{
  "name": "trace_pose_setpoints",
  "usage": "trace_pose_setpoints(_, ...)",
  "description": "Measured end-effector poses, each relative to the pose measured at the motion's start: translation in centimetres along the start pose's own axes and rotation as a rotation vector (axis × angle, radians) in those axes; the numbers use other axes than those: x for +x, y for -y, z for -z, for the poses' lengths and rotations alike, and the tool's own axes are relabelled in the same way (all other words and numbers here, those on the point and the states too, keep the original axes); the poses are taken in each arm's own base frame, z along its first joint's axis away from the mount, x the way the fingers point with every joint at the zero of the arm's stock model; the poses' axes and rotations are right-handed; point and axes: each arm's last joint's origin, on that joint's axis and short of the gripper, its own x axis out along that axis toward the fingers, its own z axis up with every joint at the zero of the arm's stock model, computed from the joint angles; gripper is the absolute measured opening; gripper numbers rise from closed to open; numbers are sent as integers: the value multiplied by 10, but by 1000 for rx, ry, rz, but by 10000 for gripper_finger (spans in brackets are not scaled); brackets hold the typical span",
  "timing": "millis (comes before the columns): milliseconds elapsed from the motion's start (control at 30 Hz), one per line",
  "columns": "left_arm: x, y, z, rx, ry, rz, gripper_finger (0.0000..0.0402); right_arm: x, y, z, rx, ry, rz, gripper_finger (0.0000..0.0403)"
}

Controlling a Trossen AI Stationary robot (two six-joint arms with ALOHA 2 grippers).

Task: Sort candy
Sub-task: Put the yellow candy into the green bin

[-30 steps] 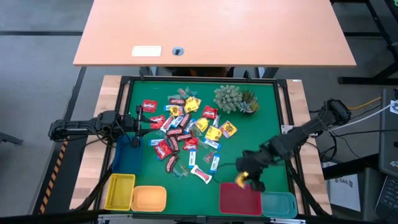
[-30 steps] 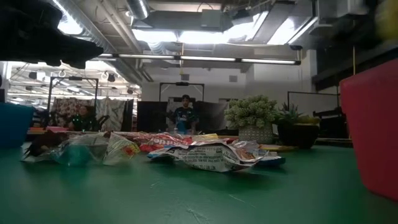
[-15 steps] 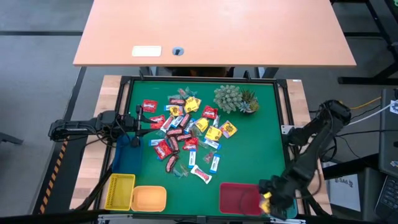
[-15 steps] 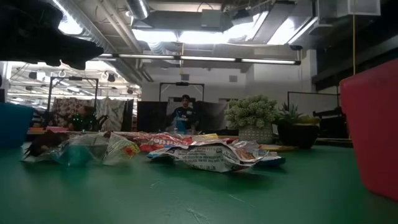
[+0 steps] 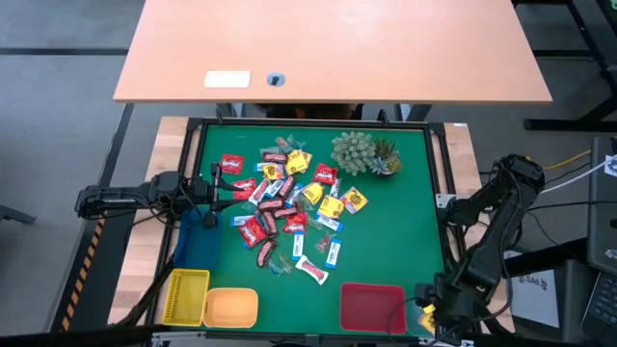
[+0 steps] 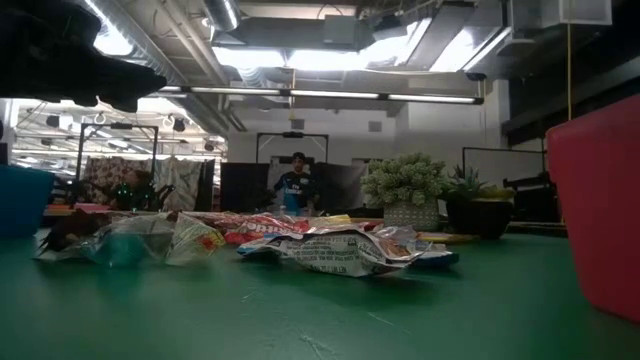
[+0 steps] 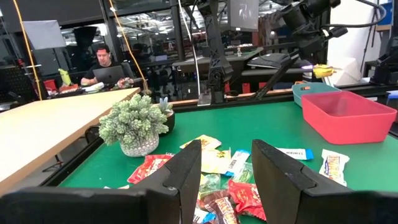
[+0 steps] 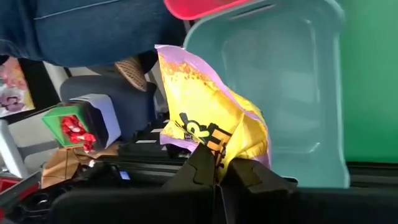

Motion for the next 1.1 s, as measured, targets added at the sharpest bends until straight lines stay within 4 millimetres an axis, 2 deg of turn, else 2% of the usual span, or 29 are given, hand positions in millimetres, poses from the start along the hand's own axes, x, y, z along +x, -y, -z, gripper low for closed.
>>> trace_pose_setpoints(367, 0, 0, 0, 0, 0, 0, 128, 0, 6, 2, 65, -40, 56, 13)
trace_pose_setpoints(767, 0, 0, 0, 0, 0, -1, 128, -1, 9, 3, 81, -50, 93, 137)
trace_pose_setpoints(900, 0, 0, 0, 0, 1, 0, 128, -1, 10, 3, 81, -49, 94, 155)
trace_pose_setpoints(1100, 0, 0, 0, 0, 0, -1, 128, -1, 12, 3, 91, -53, 118, 158)
